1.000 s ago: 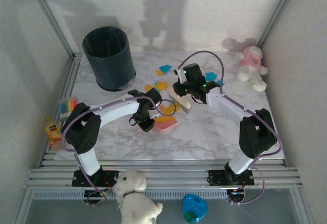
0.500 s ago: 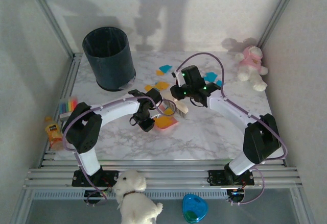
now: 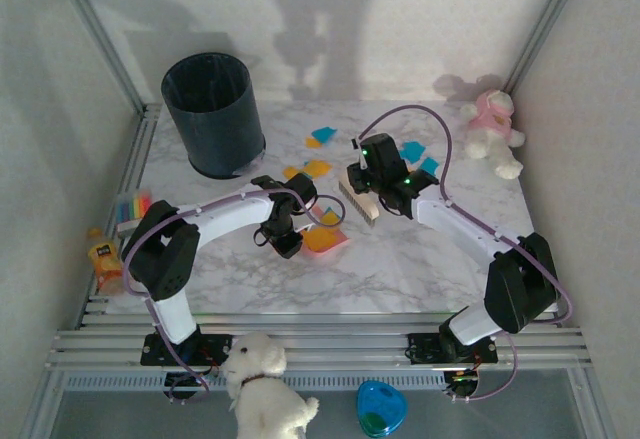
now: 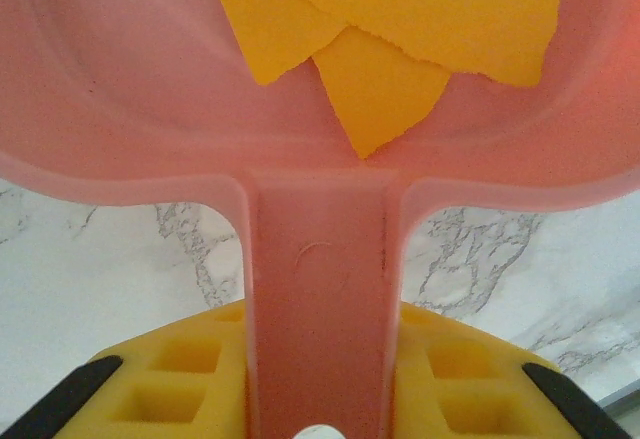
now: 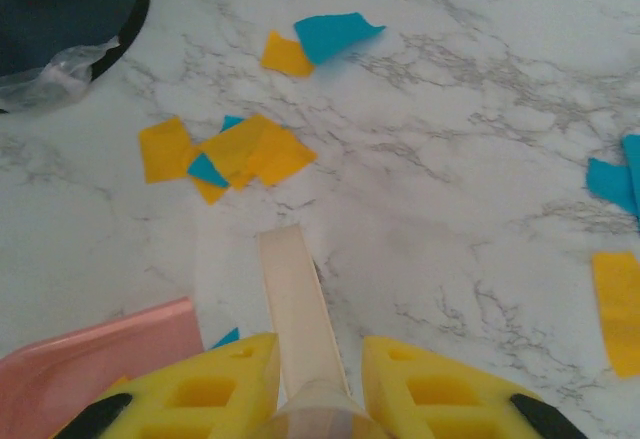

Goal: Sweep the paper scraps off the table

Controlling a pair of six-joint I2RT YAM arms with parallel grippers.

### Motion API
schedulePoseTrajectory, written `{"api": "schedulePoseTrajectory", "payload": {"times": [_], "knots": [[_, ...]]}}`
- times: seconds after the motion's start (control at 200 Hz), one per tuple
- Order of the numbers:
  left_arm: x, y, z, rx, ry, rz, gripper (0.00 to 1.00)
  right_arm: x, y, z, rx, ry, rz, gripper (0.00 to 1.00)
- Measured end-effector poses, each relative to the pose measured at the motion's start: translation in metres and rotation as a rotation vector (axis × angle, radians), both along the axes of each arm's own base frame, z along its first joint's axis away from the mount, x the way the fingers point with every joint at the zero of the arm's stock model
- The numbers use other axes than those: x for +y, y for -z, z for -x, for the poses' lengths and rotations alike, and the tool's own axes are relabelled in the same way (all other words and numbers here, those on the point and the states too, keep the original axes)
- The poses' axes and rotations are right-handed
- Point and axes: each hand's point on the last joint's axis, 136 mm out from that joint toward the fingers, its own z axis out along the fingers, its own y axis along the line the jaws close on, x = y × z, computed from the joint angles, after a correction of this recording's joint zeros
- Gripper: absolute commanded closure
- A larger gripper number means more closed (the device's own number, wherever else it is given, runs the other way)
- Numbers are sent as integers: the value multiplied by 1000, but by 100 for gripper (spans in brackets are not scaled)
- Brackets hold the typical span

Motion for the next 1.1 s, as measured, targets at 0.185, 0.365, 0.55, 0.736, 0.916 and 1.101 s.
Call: {"api": "schedulePoseTrajectory", "payload": {"times": [0.185,0.365,0.55,0.736,0.916,1.101], "knots": [[0,0,0,0,0,0,100,4,7,2,11,-2,10,100],[0,0,0,-2,0,-2,100,13,18,10,39,-41,16,100],[0,0,0,-2,0,-2,100,21,19,15,49,-77,0,100],[0,0,0,-2,0,-2,100,33,22,22,56,-133,-23,100],[0,0,0,-2,0,-2,100,42,23,28,68,-177,-53,100],[0,0,0,-2,0,-2,100,43,22,34,72,-195,-75,100]]}}
